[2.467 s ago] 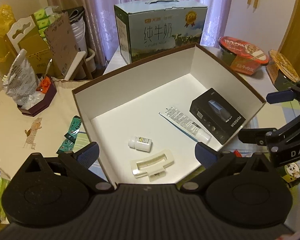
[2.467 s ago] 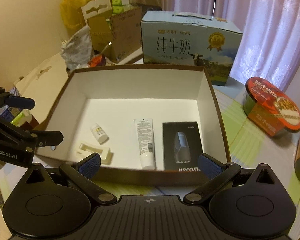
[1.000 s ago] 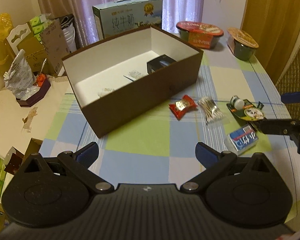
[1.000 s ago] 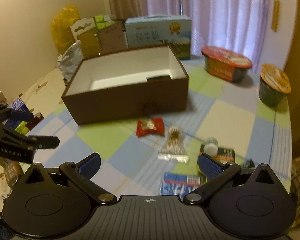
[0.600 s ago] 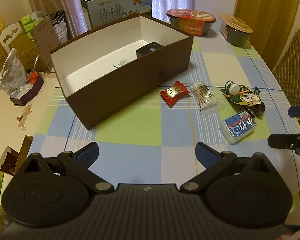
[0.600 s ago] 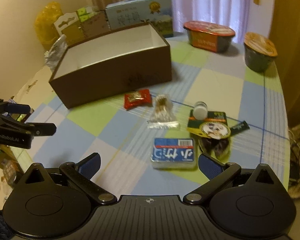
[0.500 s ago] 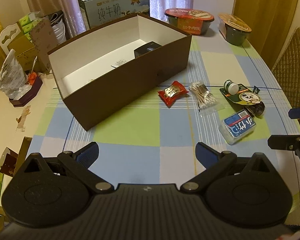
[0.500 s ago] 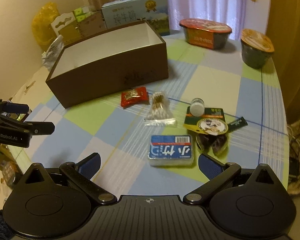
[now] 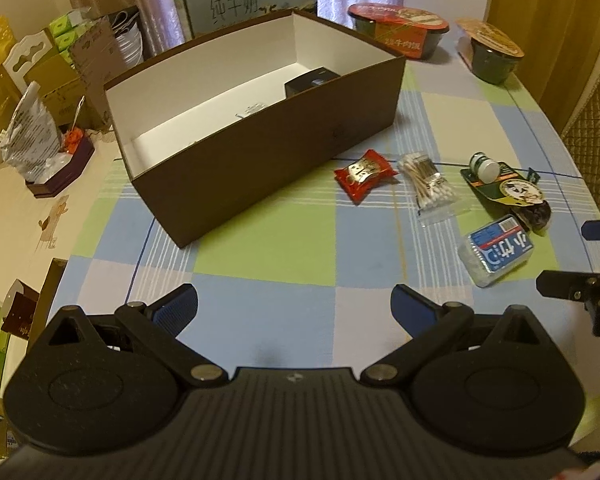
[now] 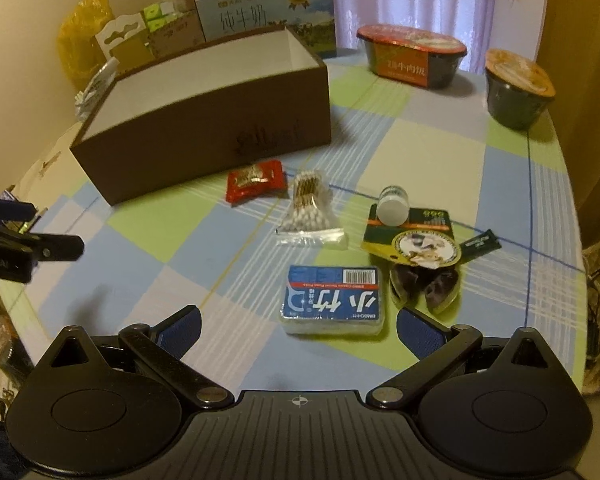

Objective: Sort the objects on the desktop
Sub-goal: 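Grasp the blue floss pick box with the right tool while the left tool grasps the red candy packet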

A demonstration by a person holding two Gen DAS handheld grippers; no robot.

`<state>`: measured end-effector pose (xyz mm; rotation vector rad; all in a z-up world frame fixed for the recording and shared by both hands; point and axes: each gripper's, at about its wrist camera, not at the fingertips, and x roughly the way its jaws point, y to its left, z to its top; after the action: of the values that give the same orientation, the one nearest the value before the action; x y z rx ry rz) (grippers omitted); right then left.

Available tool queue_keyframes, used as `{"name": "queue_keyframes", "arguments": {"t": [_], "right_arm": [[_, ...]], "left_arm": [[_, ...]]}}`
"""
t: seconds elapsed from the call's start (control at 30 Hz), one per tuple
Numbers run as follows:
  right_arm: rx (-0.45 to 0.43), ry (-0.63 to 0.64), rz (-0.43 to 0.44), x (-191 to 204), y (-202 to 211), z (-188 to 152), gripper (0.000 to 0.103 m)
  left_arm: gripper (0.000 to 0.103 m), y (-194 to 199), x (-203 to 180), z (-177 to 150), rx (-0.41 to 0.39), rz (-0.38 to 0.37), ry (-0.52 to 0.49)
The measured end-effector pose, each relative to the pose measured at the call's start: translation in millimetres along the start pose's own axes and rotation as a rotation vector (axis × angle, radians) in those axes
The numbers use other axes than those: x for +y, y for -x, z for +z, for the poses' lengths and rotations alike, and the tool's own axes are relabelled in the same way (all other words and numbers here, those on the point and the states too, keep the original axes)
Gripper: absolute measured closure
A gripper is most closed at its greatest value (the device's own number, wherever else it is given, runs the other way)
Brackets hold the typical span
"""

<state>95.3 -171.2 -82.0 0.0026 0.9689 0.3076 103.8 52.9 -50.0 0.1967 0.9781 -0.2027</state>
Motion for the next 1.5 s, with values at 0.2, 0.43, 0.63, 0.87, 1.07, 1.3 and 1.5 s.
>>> {"name": "queue_keyframes", "arguments": {"t": [0.2, 0.43, 0.63, 0.87, 1.07, 1.3, 1.5], "right_arm": [[0.001, -0.01, -0.005, -6, -23, -7, 0.002], [-0.004, -0.032, -0.01, -16, -42, -8, 0.002], [0.01, -0.038, -0.018, -24, -62, -7, 0.002], [0.026, -0.045, -0.03, -29, -78, -6, 0.002], [0.032, -0.011, -0.053, -24, -82, -8, 0.019], [0.074, -0.04, -0.069, -25, -72, -17, 0.019], [0.098, -0.118, -0.102, -36, -54, -30, 0.019]], "left_arm": [[0.002, -14, 5, 0, 0.019, 0.009, 0.014], [0.002, -36, 11, 1, 0.039, 0.001, 0.033], [0.002, -50, 14, 3, 0.053, 0.002, 0.032], [0.002, -62, 11, 7, 0.047, -0.028, 0.0], [0.002, -74, 5, 12, 0.042, -0.053, -0.027], [0.006, -88, -8, 21, 0.023, -0.109, -0.101], [0.011, -106, -29, 35, -0.021, -0.178, -0.205]]}}
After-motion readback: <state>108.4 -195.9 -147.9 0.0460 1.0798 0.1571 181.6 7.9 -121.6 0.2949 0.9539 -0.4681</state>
